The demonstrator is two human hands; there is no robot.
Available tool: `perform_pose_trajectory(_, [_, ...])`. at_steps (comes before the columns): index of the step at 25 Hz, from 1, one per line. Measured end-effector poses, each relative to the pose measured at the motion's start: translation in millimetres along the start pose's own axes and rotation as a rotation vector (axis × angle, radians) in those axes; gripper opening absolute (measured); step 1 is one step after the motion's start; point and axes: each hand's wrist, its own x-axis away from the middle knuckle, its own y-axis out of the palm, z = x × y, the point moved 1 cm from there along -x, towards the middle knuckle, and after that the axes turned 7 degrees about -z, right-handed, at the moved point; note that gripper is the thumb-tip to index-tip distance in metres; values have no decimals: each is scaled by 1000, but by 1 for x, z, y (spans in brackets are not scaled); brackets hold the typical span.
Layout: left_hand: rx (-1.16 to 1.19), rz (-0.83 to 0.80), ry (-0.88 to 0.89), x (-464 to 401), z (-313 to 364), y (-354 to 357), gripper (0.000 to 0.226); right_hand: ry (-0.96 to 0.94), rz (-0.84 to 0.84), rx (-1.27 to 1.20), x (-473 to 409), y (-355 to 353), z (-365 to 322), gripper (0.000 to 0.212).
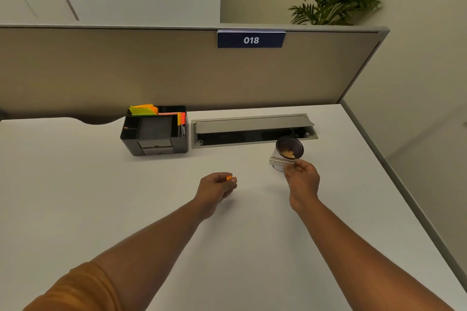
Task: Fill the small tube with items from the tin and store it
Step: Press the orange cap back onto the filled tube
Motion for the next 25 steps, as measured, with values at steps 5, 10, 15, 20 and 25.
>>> perform_pose_trajectory(5, [-2,-23,75,58,22,-15,28,89,-288,-27,66,29,18,29])
perform_pose_trajectory(10, [-7,23,128,108,27,-37,24,107,-478,-37,119,49,26,27])
perform_pose_trajectory(15, [-11,90,164,140,28,-61,19,134,-603,-56,146,58,31,25])
perform_pose_trajectory(20, [9,69,174,157,25,-71,24,148,-662,-76,159,65,37,24])
perform_pose_trajectory(25, [35,88,158,161,25,-72,17,121,-705,-43,164,63,35,28])
